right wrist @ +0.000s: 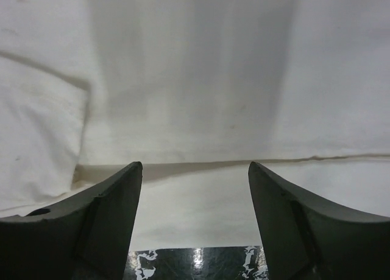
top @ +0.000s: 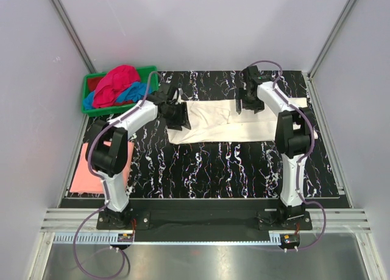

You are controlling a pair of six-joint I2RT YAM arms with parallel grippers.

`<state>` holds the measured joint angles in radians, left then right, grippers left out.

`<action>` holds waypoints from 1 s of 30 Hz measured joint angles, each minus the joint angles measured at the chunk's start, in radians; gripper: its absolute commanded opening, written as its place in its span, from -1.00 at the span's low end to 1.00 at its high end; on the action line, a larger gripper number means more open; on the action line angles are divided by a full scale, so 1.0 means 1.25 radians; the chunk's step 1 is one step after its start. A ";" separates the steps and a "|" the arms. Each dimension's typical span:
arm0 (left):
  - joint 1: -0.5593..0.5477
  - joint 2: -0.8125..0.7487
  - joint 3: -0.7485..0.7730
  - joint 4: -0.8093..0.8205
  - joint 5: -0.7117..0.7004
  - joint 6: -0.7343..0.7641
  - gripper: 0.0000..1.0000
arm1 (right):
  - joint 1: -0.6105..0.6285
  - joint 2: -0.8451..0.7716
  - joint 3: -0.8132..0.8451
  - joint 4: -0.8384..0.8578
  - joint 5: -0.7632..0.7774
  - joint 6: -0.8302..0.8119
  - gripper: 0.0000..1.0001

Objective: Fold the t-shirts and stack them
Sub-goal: Fold the tshirt

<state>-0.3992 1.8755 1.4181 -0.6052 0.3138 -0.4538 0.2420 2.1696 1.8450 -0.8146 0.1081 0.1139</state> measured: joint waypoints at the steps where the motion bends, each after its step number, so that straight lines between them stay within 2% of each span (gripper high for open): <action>1: -0.005 0.009 0.013 0.001 -0.005 -0.009 -0.04 | -0.012 0.007 0.004 -0.005 -0.004 0.005 0.56; 9: -0.057 0.162 0.136 0.022 -0.082 -0.096 -0.17 | -0.128 0.088 0.021 -0.018 0.008 0.008 0.56; 15: -0.085 0.307 0.313 -0.047 -0.161 -0.117 -0.16 | -0.130 0.092 0.009 -0.010 0.020 0.018 0.58; 16: -0.085 0.327 0.351 -0.060 -0.172 -0.115 -0.16 | -0.129 0.084 -0.005 -0.002 0.020 0.022 0.65; 19: -0.079 0.414 0.500 -0.139 -0.207 -0.098 -0.12 | -0.129 0.039 -0.081 0.031 0.020 0.050 0.66; 24: -0.058 0.475 0.618 -0.201 -0.221 -0.031 -0.07 | -0.125 -0.084 -0.276 0.062 -0.016 0.105 0.66; 25: -0.055 0.486 0.640 -0.212 -0.220 -0.013 -0.07 | -0.122 -0.112 -0.318 0.064 -0.025 0.118 0.99; 30: -0.037 0.532 0.722 -0.229 -0.202 0.092 -0.02 | -0.091 -0.248 -0.504 0.072 -0.103 0.208 0.99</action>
<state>-0.4450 2.5404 2.3207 -0.8921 0.0612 -0.3382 0.1284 1.8603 1.2156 -0.7250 -0.0208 0.3744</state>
